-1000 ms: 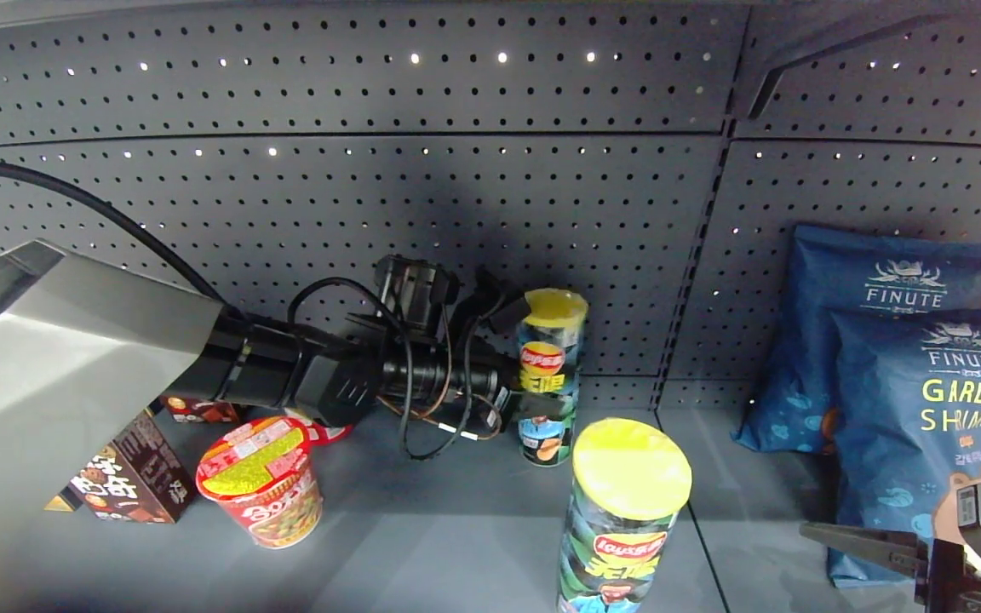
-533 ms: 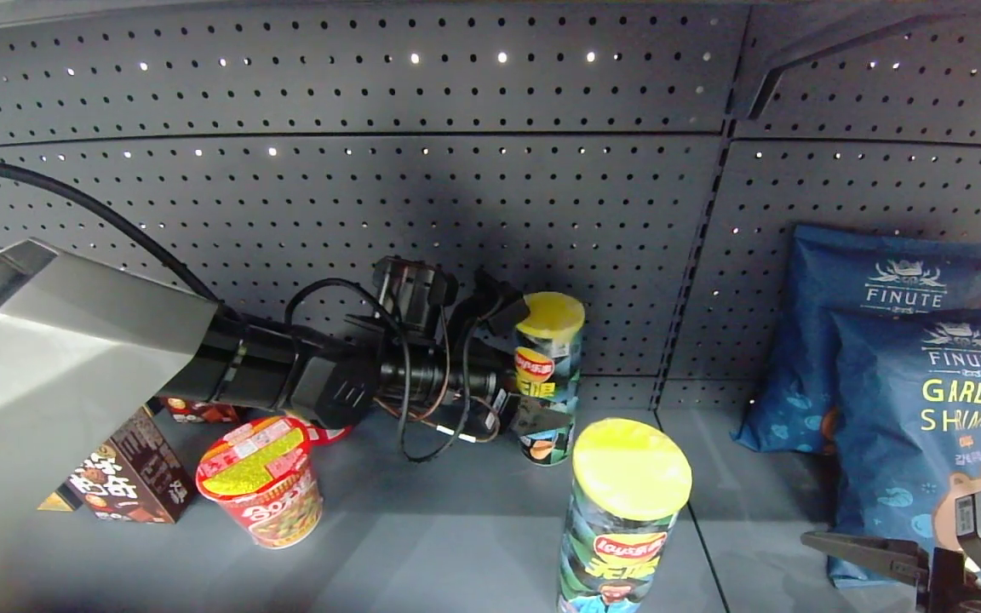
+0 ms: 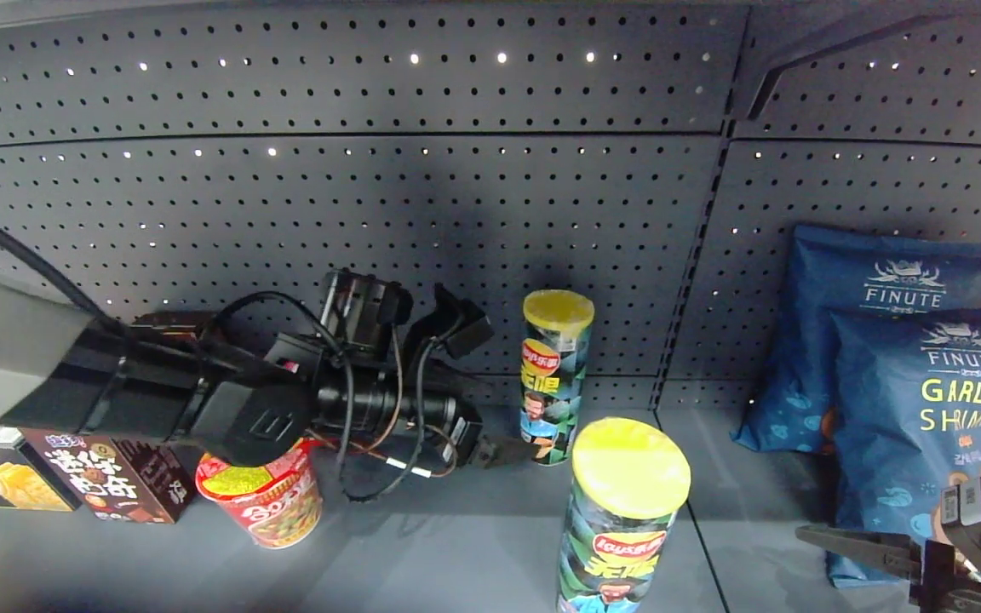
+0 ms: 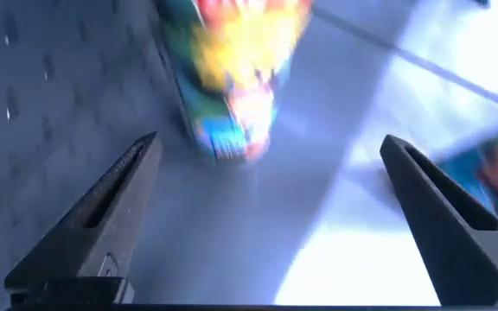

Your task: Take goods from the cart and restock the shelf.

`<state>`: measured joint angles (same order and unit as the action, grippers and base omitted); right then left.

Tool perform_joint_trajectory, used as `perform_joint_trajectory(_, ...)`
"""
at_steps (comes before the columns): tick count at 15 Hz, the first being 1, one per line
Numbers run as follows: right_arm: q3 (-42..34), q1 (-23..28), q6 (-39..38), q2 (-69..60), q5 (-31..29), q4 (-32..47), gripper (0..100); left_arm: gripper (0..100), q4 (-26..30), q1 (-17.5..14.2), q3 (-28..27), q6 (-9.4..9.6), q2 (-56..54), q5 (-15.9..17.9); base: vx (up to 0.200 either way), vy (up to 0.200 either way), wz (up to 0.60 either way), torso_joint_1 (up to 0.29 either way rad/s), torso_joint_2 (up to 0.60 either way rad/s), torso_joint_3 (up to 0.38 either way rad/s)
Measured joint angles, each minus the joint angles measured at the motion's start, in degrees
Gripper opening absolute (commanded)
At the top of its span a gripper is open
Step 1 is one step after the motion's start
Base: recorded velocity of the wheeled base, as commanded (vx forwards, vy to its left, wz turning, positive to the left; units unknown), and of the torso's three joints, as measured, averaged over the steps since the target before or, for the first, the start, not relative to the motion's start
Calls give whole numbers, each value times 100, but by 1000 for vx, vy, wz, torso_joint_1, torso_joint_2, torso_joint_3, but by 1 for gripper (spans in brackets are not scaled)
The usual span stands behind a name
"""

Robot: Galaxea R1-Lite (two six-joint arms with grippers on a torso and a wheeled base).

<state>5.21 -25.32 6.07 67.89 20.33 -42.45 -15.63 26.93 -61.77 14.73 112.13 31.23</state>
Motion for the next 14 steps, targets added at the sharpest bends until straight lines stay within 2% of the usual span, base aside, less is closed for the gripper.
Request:
perform_joint_trajectory(3, 505, -11, 30, 444, -101, 38, 100, 100, -13, -185, 955, -6, -795, -11, 0, 0, 0, 0, 0, 0)
perform_joint_trajectory(6, 907, -255, 62, 1011, -742, 60, 100, 100, 24, -312, 1726, -45, -1615, -61, 0, 0, 0, 0, 0, 0)
perform_joint_trajectory(7, 967, -423, 62, 1207, -846, 63, 100, 100, 48, -328, 1936, -52, -1871, -204, 0, 0, 0, 0, 0, 0)
perform_joint_trajectory(9, 1006, -655, 60, 1488, -909, 93, 100, 100, 50, -345, 2231, -50, -2231, -457, 0, 0, 0, 0, 0, 0)
perform_joint_trajectory(14, 1042, -740, 60, 1924, -989, 167, 100, 100, -10, -347, 2669, -20, -2768, -513, 0, 0, 0, 0, 0, 0)
